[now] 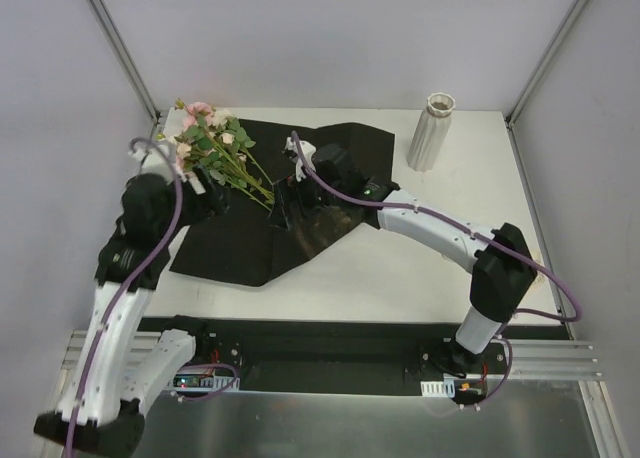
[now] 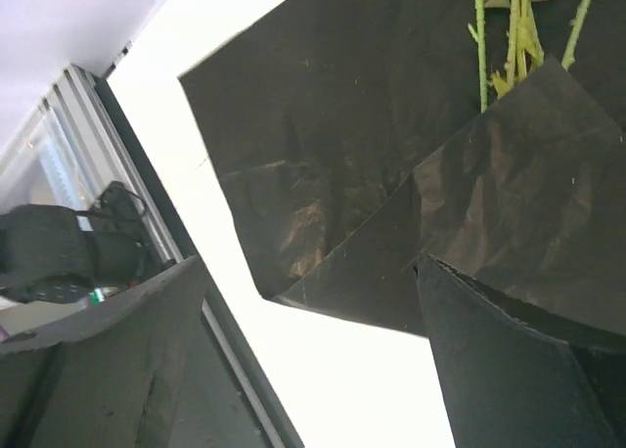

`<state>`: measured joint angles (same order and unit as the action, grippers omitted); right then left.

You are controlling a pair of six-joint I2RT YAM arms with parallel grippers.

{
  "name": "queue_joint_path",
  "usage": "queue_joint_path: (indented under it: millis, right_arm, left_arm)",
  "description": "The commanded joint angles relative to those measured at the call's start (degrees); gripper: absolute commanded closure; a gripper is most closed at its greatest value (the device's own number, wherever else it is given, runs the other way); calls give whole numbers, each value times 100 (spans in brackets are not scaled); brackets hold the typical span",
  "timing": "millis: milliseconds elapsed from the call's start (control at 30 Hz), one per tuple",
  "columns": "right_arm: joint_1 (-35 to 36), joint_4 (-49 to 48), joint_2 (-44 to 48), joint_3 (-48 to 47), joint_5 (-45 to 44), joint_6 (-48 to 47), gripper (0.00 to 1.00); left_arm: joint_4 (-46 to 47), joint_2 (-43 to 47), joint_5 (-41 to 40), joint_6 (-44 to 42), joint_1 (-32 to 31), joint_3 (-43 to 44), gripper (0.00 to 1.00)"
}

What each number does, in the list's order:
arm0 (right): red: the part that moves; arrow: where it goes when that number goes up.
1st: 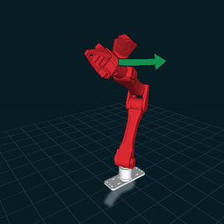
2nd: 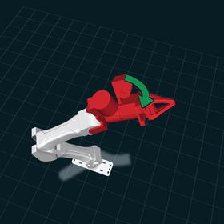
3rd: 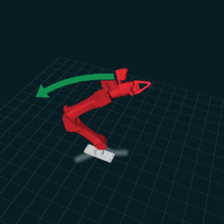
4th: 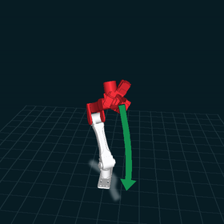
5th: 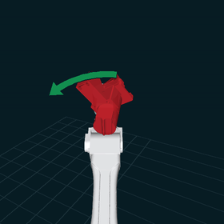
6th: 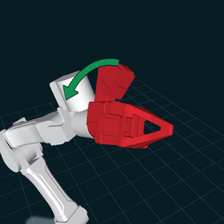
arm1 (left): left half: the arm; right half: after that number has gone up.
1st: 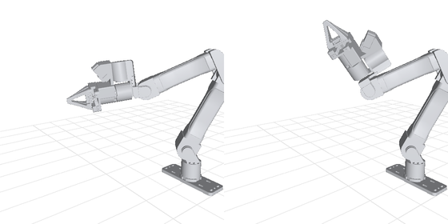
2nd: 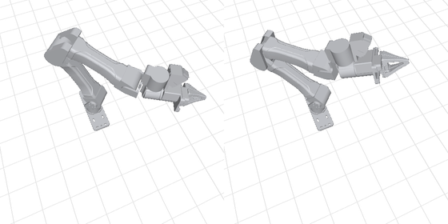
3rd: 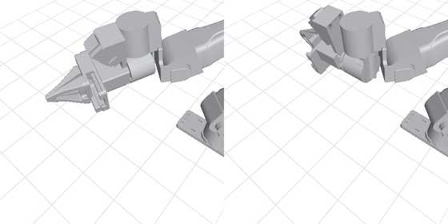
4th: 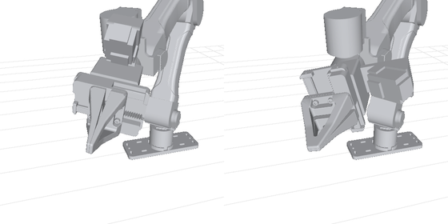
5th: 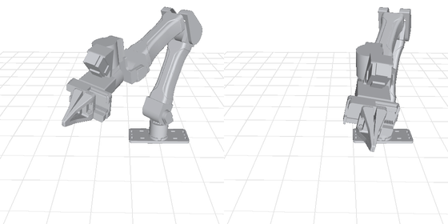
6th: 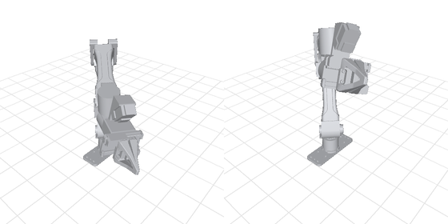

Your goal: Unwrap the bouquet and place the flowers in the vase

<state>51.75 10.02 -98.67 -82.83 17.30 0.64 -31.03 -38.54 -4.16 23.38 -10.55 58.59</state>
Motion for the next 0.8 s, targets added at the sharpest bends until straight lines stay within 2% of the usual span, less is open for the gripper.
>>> queue_joint_path:
  millis: [0,33,67,133,167,200,333,500,600,633,700,767]
  right_arm:
    - [-252,61,497,362,-60,1042,9]
    - [-314,70,568,442,-34,1052,9]
    - [-366,61,716,556,1,1060,9]
    - [-534,35,884,881,98,1017,9]
    - [-604,26,1059,978,98,999,9]
    - [-700,17,1139,1075,98,982,9]
    - [-964,26,1534,1601,195,903,9]
    - [-1245,44,2202,1998,213,753,9]
    - [-1395,114,2475,2130,195,639,9]
    - [-1439,175,2554,2139,177,604,9]
    - [-1553,254,2616,2157,168,516,10]
    - [-1650,342,2686,2165,169,489,10]
  left_arm:
    - [8,-1416,2153,-166,35,135,21]
    - [131,-1898,2496,-167,139,170,20]
    - [262,-2155,3474,-149,393,205,18]
    - [717,-2899,4402,-71,632,363,14]
    - [895,-3157,5268,-70,728,416,12]
    - [1027,-3420,5546,-87,747,495,11]
    - [1204,-4746,5988,-228,773,1004,9]
    - [1599,-5759,6207,-229,747,1138,13]
    - [1923,-6059,6813,-167,555,1190,27]
    - [1986,-5973,6884,-184,310,1138,30]
    - [2065,-5849,6955,-237,36,1085,37]
    - [2065,-5796,6712,-237,-385,988,48]
